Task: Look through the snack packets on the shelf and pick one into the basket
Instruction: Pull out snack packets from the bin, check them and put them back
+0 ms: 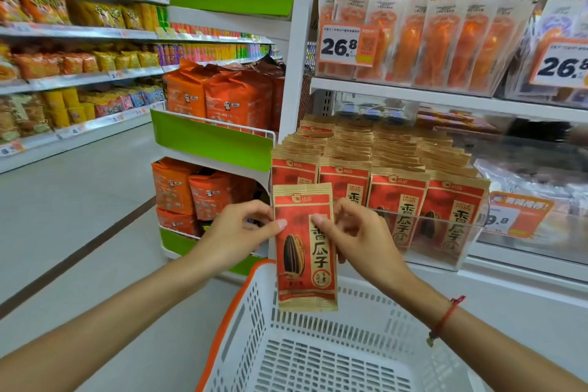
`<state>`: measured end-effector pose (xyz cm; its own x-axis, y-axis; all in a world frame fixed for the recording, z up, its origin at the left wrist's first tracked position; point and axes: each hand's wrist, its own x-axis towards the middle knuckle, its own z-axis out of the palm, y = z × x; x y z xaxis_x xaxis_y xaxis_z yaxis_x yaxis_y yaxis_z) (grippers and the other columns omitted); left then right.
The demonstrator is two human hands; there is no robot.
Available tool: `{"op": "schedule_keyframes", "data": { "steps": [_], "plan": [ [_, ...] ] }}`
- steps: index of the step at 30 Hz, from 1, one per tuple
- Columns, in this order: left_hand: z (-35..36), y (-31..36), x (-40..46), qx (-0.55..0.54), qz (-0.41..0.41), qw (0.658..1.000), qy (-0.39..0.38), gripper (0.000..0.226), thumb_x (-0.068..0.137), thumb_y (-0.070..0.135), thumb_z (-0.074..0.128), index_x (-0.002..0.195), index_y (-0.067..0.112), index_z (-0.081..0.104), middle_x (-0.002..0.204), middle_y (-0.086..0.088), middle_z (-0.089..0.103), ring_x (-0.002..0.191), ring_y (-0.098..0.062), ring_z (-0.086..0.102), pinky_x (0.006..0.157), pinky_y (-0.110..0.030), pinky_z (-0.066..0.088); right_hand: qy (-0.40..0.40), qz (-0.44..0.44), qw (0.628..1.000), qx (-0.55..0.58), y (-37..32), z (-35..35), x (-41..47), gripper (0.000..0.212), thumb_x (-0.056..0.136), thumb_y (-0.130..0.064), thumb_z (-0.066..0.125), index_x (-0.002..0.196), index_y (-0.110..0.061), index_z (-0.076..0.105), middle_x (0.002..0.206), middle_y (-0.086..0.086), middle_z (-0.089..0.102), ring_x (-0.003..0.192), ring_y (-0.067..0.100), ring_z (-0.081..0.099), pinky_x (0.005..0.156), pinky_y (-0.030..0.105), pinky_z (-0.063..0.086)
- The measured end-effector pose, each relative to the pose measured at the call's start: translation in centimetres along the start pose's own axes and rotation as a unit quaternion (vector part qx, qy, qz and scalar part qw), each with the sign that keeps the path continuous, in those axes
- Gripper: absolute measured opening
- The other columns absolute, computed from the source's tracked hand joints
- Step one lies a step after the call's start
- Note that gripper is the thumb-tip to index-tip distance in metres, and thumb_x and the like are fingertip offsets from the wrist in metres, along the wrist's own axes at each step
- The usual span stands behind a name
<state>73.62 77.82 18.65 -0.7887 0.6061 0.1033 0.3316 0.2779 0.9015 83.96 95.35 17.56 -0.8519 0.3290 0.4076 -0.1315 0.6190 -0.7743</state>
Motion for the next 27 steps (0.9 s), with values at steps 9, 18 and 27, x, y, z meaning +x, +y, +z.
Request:
{"op": "schedule_keyframes", "data": {
  "steps": [9, 18, 27],
  "plan": [
    [0.3, 0.4, -0.1, -0.058, -0.046, 0.997, -0.012, 0.025, 0.088, 0.036, 0.066, 0.108, 0.025, 0.054, 0.111, 0.007, 0.064, 0.095, -0.004, 0.064, 0.075, -0.025, 0.054, 0.015, -0.011, 1.0, -0.012, -0.5, -0.1, 0.3, 0.042, 0.091, -0.047, 0.051, 0.069, -0.012, 0.048, 0.064, 0.013, 0.063, 0.053, 0.027, 0.057, 0.049, 0.042, 0.047],
    [0.5, 1.1, -0.5, -0.069, -0.069, 0.978, -0.184, 0.033, 0.092, 0.039, 0.06, 0.124, 0.03, 0.058, 0.114, 0.007, 0.071, 0.1, -0.006, 0.069, 0.084, -0.027, 0.058, 0.072, 0.068, 0.995, 0.006, 0.0, -0.9, 0.7, 0.038, 0.094, -0.042, 0.054, 0.076, -0.009, 0.054, 0.068, 0.01, 0.071, 0.061, 0.026, 0.069, 0.053, 0.036, 0.056],
    [1.4, 1.4, 0.1, -0.165, -0.059, 0.98, -0.092, 0.026, 0.094, 0.032, 0.06, 0.118, 0.024, 0.063, 0.106, 0.001, 0.074, 0.095, -0.009, 0.071, 0.07, -0.024, 0.059, 0.035, 0.053, 0.992, -0.107, -0.8, -0.8, 0.4, 0.034, 0.093, -0.046, 0.054, 0.115, -0.02, 0.049, 0.075, -0.003, 0.058, 0.066, 0.014, 0.06, 0.064, 0.046, 0.053]
  ]
}}
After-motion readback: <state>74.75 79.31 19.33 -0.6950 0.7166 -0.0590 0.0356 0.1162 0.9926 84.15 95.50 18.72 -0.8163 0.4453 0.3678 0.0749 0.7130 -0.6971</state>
